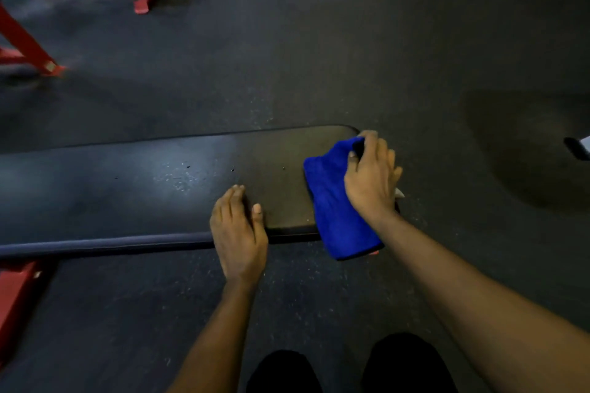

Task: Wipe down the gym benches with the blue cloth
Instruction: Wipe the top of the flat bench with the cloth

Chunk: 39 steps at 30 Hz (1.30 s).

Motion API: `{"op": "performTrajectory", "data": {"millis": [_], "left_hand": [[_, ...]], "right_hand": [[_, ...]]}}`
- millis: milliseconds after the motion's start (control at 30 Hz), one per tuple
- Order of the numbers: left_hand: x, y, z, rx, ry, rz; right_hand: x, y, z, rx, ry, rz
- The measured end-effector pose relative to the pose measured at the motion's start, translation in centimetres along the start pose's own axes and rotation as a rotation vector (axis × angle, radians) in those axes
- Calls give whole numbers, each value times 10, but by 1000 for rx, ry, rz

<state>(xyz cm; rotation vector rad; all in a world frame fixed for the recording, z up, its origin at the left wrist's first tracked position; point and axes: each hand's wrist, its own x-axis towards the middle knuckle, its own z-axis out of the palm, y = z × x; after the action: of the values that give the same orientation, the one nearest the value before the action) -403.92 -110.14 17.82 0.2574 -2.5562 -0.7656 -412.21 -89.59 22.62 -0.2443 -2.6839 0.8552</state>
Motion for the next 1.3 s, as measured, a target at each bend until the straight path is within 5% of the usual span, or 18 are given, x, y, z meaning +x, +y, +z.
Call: {"op": "performTrajectory", "data": {"millis": [300,600,900,1067,1300], "left_hand": [[-10,-21,40,-64,440,156],[-6,-18,31,83,311,102],[-13,-26,35,-31,536,-279],[-13,-28,39,30,523,-291],[-12,-28,40,83,524,-267]], "right_hand": [[-14,5,28,-185,356,-138],[-35,6,14,-329,-360,-133],[-53,24,13,-298,-266,-46],[-6,13,16,-270,-357,32],[-34,32,17,-307,-268,-127]]}}
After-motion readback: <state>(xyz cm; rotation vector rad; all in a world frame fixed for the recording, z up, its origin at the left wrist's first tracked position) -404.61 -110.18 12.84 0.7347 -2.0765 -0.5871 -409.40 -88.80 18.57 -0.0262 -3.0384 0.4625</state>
